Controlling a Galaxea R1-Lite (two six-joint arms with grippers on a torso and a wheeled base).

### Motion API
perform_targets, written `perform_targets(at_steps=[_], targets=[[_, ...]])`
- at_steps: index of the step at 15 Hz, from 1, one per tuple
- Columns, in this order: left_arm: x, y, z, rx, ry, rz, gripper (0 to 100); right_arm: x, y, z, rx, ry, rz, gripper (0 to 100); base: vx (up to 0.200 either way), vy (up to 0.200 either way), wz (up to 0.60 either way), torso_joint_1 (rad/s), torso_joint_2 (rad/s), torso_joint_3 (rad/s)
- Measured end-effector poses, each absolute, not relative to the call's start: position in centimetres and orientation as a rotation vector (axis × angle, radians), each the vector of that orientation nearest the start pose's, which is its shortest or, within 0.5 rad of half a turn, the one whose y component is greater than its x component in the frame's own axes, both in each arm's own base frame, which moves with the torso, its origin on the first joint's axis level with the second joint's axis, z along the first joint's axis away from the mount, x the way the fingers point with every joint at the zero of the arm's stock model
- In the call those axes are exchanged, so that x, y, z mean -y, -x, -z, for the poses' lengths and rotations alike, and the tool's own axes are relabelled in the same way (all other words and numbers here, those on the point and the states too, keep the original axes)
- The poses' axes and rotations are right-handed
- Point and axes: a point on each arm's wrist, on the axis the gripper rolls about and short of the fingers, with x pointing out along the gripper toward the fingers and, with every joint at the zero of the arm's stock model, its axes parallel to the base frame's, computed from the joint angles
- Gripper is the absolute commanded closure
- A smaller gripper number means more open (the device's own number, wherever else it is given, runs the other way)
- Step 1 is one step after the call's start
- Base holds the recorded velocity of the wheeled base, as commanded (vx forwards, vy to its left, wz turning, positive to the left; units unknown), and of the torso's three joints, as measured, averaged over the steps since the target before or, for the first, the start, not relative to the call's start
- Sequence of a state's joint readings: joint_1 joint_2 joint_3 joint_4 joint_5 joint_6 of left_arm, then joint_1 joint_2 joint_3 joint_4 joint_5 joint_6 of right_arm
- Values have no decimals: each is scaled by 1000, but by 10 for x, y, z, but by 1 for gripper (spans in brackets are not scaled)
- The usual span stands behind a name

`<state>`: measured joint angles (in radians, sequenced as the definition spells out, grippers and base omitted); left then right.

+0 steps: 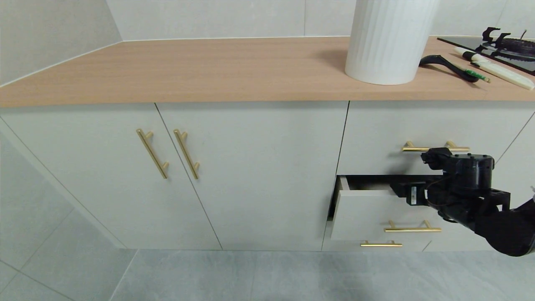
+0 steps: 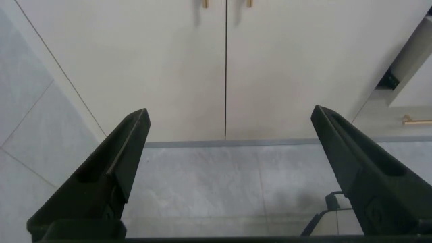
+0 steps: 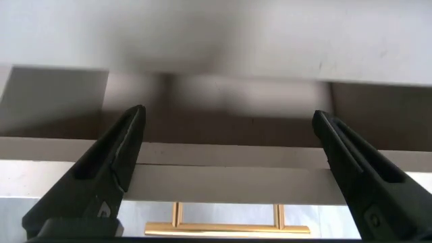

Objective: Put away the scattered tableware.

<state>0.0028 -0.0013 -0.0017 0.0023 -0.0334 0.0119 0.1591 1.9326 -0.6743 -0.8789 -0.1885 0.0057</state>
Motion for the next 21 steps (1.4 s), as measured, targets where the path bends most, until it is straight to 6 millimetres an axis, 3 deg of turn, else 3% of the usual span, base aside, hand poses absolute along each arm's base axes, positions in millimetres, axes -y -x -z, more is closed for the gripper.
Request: perform_targets(at_steps=[16, 21], targets=[[1, 23, -76, 1, -12, 31, 0, -40, -264, -133, -718, 189, -96, 0, 0, 0, 0, 0, 0, 0], [1, 23, -76, 1, -12, 31, 0, -42, -227, -135, -926, 315, -161, 0, 0, 0, 0, 0, 0, 0]])
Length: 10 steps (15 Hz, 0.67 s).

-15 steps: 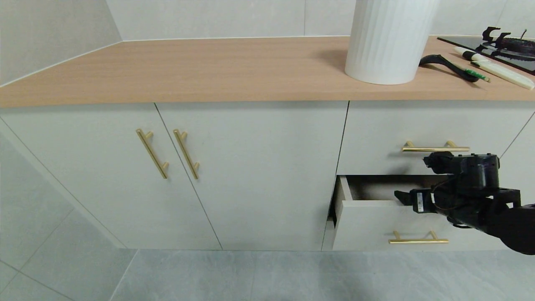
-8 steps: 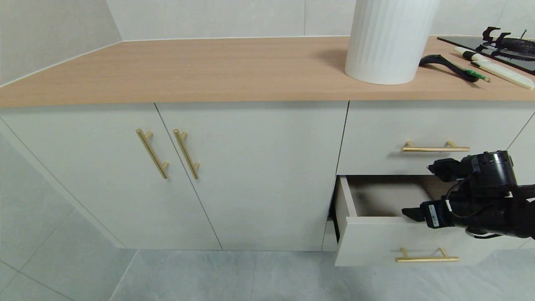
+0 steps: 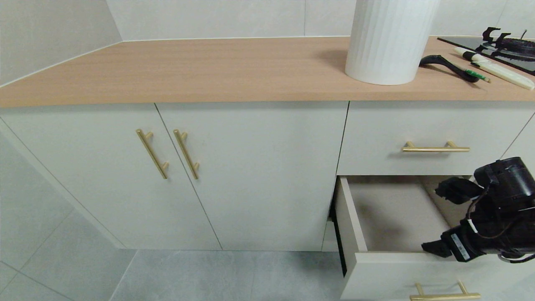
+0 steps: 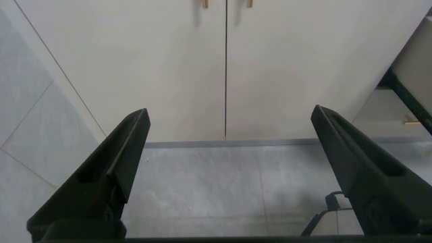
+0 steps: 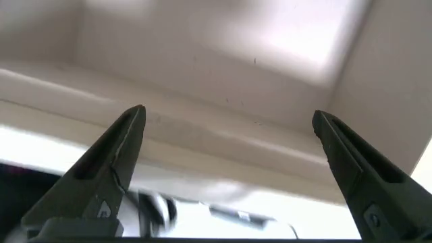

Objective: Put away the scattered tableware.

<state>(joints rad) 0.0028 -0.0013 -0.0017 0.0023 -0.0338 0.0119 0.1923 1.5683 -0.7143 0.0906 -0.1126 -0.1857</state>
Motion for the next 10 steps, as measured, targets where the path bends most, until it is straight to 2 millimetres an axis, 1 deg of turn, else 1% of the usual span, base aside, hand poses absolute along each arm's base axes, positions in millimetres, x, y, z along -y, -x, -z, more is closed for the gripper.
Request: perform_targets(at_steps=[6, 10], targets=[[1, 23, -76, 1, -12, 31, 0, -46, -192, -135, -1124, 490, -166, 0, 0, 0, 0, 0, 0, 0], [1, 23, -76, 1, -12, 31, 0, -45, -170, -143, -1179, 565, -209, 0, 0, 0, 0, 0, 0, 0]])
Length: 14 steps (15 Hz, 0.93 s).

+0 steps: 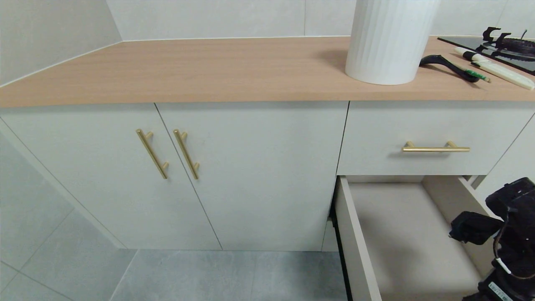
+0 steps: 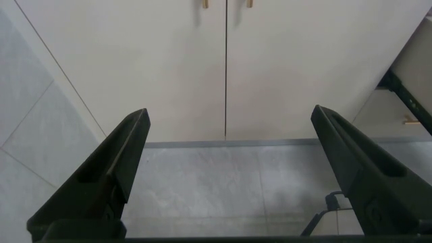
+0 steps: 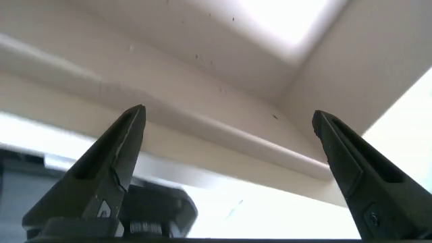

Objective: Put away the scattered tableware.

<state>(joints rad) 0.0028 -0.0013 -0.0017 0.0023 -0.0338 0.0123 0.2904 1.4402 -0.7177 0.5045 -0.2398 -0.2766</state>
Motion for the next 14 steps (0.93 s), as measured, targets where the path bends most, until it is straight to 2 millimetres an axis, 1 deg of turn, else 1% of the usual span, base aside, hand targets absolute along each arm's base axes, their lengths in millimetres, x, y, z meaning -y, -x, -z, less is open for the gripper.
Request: perform_targets(at_steps=[2, 3, 6, 8, 9, 10, 12, 13, 14], targets=[[1, 23, -76, 1, -12, 31, 0, -44, -161, -143, -1216, 609, -215, 0, 0, 0, 0, 0, 0, 0], [1, 23, -76, 1, -12, 31, 0, -44, -159, -144, -1216, 620, -216, 0, 0, 0, 0, 0, 0, 0], [1, 23, -76, 1, -12, 31, 0, -44, -158, -145, -1212, 624, -218, 0, 0, 0, 0, 0, 0, 0], [1, 23, -76, 1, -12, 31, 0, -46, -163, -149, -1160, 600, -205, 0, 0, 0, 0, 0, 0, 0], [1, 23, -76, 1, -12, 31, 0, -49, -169, -155, -1088, 562, -188, 0, 0, 0, 0, 0, 0, 0], [1, 23, -76, 1, -12, 31, 0, -52, -178, -161, -985, 489, -155, 0, 0, 0, 0, 0, 0, 0], [1, 23, -76, 1, -12, 31, 0, -58, -197, -181, -725, 257, -67, 0, 0, 0, 0, 0, 0, 0], [1, 23, -76, 1, -12, 31, 0, -57, -200, -187, -665, 191, -44, 0, 0, 0, 0, 0, 0, 0], [1, 23, -76, 1, -12, 31, 0, -54, -199, -189, -650, 177, -48, 0, 0, 0, 0, 0, 0, 0]])
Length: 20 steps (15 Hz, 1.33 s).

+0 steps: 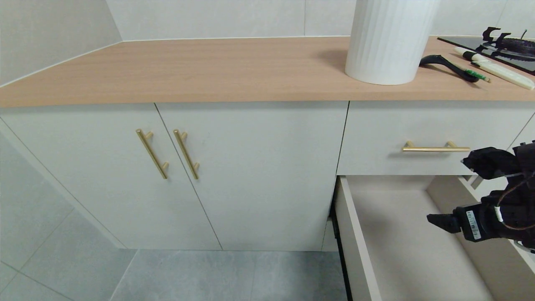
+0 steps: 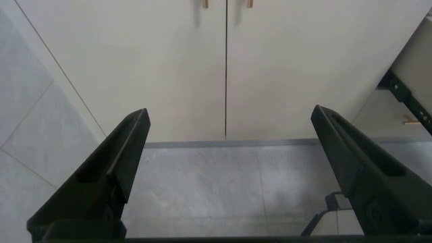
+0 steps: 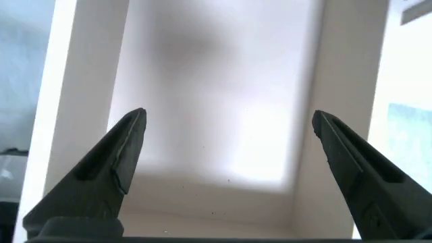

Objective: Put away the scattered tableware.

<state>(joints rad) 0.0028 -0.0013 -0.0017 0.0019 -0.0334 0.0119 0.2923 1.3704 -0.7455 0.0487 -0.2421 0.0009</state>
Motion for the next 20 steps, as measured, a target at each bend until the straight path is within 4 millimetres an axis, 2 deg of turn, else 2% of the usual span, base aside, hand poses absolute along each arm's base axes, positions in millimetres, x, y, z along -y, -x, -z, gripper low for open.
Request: perform_targets(at_steps=[9, 13, 20], targets=[[1, 23, -76, 1, -12, 31, 0, -44, -179, -212, -530, 164, -99, 0, 0, 0, 0, 0, 0, 0], [1, 23, -76, 1, -12, 31, 0, -41, -171, -218, -493, 171, -101, 0, 0, 0, 0, 127, -176, -188], [1, 23, -76, 1, -12, 31, 0, -38, -172, -219, -485, 161, -93, 0, 0, 0, 0, 138, -526, -257]])
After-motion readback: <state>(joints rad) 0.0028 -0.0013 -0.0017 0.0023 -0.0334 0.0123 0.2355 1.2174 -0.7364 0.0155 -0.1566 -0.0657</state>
